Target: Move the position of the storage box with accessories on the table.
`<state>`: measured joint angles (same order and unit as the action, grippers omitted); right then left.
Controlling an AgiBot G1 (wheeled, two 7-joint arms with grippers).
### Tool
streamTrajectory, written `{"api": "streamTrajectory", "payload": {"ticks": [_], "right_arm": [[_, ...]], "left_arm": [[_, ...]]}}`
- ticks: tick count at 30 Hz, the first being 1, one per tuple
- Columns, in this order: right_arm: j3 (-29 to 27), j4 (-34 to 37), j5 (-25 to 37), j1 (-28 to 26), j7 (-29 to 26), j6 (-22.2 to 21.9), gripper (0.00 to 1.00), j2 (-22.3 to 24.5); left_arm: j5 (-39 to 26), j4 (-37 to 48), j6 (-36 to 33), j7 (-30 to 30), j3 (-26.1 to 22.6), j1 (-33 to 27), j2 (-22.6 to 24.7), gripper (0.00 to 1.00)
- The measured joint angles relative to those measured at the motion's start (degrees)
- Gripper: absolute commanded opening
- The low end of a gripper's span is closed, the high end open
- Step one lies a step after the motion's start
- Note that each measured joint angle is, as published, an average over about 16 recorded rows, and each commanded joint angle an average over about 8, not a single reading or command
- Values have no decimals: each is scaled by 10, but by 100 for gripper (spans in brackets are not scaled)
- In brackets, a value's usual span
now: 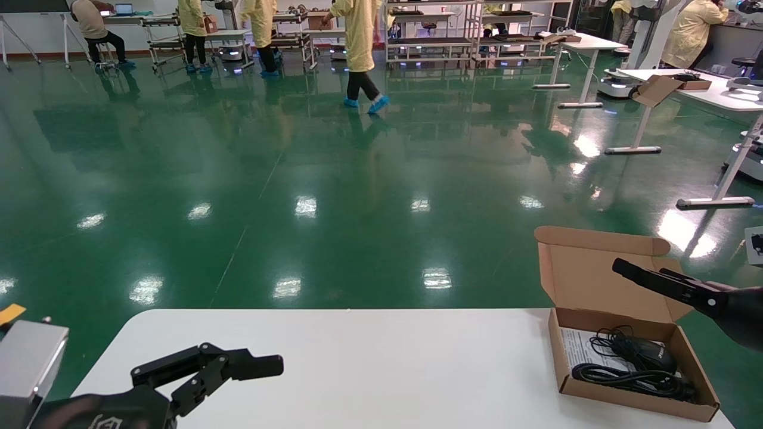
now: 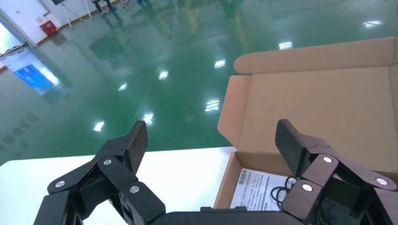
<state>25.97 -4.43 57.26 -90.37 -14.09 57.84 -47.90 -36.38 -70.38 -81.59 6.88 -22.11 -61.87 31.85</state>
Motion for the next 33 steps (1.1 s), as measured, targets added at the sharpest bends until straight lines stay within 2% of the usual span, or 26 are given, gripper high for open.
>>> {"api": "streamTrajectory", "payload": {"ticks": [7,14,33], "right_arm": [[-1,-6,-2,2,1,2,100,1],[-6,-41,-9,17,4,14,100,7],[-36,-248,-55,103,13,98,100,46]], "left_arm": [[0,0,0,0,0,0,0,100],[0,0,0,0,0,0,0,100],[0,0,0,0,0,0,0,100]]}}
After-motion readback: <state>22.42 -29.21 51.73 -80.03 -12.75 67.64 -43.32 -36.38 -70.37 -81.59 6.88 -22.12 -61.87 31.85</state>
